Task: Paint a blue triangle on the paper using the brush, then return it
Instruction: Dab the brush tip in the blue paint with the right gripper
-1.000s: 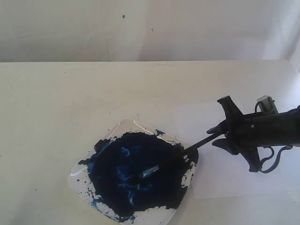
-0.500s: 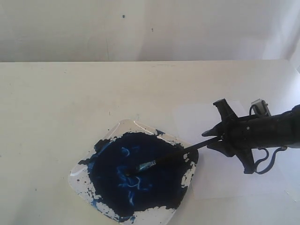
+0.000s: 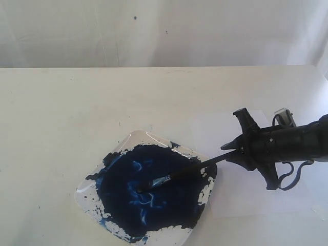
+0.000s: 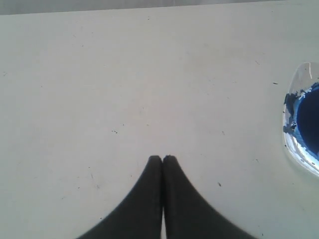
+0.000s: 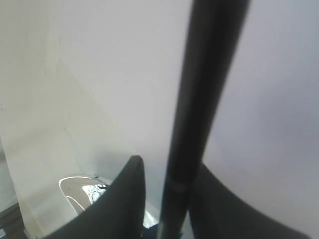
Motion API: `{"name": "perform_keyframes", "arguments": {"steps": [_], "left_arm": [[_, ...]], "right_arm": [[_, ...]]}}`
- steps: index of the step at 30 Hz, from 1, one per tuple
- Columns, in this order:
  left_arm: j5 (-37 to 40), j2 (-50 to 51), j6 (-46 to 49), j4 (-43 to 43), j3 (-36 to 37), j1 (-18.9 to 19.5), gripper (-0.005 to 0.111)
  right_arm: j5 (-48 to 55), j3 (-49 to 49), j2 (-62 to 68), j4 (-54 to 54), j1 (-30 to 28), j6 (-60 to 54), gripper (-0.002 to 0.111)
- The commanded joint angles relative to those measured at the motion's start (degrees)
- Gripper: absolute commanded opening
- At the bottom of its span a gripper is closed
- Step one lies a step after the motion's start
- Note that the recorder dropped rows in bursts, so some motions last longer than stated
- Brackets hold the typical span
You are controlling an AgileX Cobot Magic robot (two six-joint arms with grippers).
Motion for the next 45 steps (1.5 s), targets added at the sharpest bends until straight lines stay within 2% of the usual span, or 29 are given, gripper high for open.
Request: {"name": "perform_keyframes", "arguments": {"steps": [1,25,33,45], "left_arm": [[-0.29,-0.24,0.09,0.02,0.24,-0.35,0.000],[-0.29,-0.24,0.09,0.02,0.24,-0.35,0.000],[-0.29,-0.24,0.09,0.02,0.24,-0.35,0.000],[-0.29,-0.24,0.09,0.02,0.24,-0.35,0.000]], "right_arm": [[0.53,-0.50,0.01,-0.21,0.03,-0.31,0.022],[0.53,-0.50,0.01,-0.21,0.03,-0.16,0.021],[0.53,-0.50,0.01,-0.21,0.03,0.97,0.010],[0.84,-0.50,0.01,-0.21,0.03,1.08,0.007]]}}
